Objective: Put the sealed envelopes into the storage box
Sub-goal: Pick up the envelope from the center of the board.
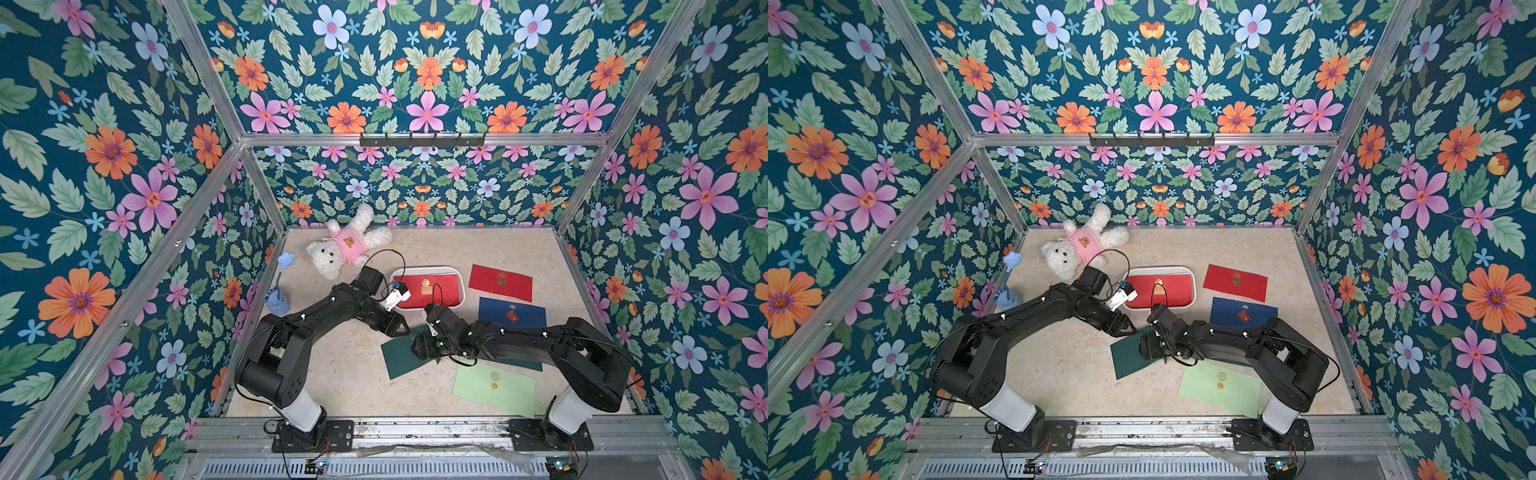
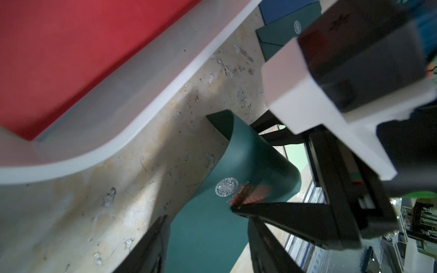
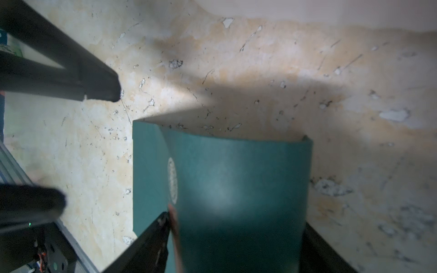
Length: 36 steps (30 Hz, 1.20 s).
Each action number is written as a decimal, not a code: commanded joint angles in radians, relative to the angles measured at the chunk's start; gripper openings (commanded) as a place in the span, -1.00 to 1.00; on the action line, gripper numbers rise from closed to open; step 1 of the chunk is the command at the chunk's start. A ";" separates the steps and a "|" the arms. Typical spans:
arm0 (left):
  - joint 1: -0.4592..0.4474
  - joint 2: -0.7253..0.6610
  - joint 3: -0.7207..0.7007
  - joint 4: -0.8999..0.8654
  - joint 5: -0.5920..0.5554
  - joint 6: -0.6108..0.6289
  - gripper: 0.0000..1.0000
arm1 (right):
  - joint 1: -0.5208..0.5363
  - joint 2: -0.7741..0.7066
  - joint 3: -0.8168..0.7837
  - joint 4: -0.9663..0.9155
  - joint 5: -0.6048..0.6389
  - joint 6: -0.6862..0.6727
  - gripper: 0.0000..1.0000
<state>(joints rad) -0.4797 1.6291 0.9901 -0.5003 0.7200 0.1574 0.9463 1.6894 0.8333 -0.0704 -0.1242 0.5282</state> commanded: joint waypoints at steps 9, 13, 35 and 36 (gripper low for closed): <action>0.000 0.060 -0.010 0.089 0.063 0.051 0.26 | -0.003 0.030 0.007 -0.169 -0.015 -0.058 0.56; 0.000 0.086 -0.017 0.077 0.088 0.071 0.26 | -0.005 0.035 0.010 -0.163 -0.019 -0.062 0.56; -0.028 0.124 -0.033 0.023 0.151 0.117 -0.33 | -0.032 0.054 0.009 -0.150 -0.025 -0.088 0.54; -0.028 0.124 -0.031 0.019 0.149 0.116 -0.49 | -0.034 0.053 0.010 -0.153 -0.022 -0.093 0.54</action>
<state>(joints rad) -0.5068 1.7592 0.9562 -0.4469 0.8383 0.2634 0.9180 1.7164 0.8577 -0.0738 -0.1814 0.4404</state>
